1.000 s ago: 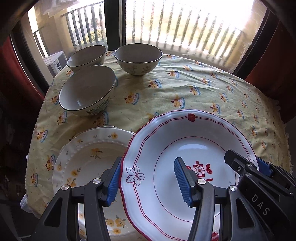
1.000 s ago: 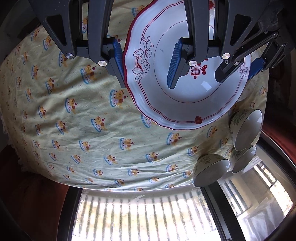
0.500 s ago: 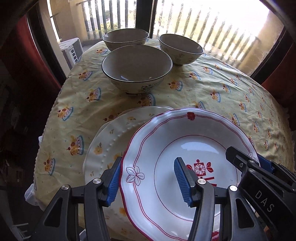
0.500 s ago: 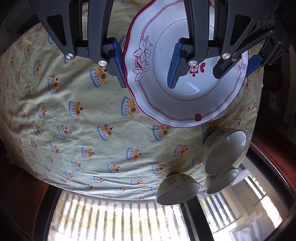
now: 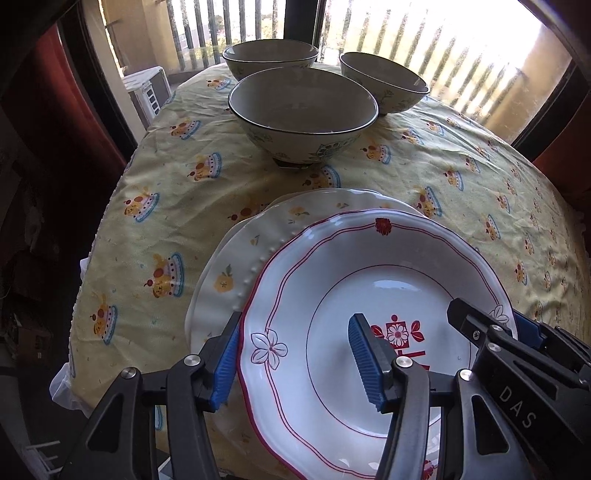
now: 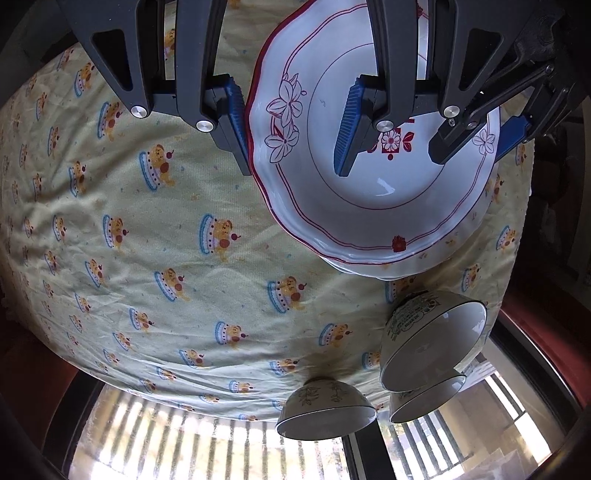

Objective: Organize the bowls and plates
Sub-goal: 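Lower the red-rimmed dish onto the beaded-rim plate with both tools, then open both tools and lift them off the red-rimmed dish, then move both tools to the large white bowl and close on its rim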

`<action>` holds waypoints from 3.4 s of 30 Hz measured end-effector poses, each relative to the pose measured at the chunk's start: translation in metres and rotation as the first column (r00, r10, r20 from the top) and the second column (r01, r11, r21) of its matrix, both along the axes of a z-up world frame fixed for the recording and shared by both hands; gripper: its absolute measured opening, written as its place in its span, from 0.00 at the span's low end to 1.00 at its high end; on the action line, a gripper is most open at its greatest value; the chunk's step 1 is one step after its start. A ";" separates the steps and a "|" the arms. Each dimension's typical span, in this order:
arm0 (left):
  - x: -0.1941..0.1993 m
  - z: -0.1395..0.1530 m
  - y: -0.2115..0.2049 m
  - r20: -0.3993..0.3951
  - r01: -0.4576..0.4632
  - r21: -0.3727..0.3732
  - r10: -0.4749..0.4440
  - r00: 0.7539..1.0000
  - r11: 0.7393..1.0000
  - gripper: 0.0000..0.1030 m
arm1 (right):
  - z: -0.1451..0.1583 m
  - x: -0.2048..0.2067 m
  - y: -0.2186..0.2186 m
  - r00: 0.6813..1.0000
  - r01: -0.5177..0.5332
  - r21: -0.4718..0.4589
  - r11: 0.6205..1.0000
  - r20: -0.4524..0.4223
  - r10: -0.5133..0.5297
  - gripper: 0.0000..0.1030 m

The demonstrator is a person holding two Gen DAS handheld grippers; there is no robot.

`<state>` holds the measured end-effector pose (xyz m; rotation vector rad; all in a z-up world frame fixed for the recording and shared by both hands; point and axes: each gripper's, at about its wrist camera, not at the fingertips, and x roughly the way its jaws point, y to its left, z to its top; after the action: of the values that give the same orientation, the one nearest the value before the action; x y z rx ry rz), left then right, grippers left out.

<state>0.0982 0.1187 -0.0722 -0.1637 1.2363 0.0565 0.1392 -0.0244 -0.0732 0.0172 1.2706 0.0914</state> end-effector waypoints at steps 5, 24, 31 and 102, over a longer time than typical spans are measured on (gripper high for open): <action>-0.001 -0.003 -0.002 -0.001 0.004 0.013 -0.004 1.000 1.000 0.55 | -0.005 -0.002 -0.002 1.000 0.002 0.005 1.000 0.001 -0.002 0.46; 0.001 0.003 0.003 -0.008 -0.036 0.038 0.036 0.999 0.999 0.57 | 0.004 0.003 -0.012 1.000 -0.027 0.061 0.998 0.008 0.026 0.27; 0.005 0.003 0.009 -0.003 -0.035 0.101 0.036 0.999 0.994 0.57 | 0.001 0.008 0.002 0.999 -0.039 0.083 0.996 0.003 0.039 0.27; 0.162 0.010 0.056 0.176 -0.080 0.107 0.060 0.983 0.991 0.62 | 0.018 0.164 0.074 0.967 -0.161 0.020 0.987 0.202 0.154 0.66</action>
<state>0.2598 0.1743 -0.0626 -0.1108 1.0511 0.1701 0.3032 0.0499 -0.0548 -0.0606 1.0672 0.2476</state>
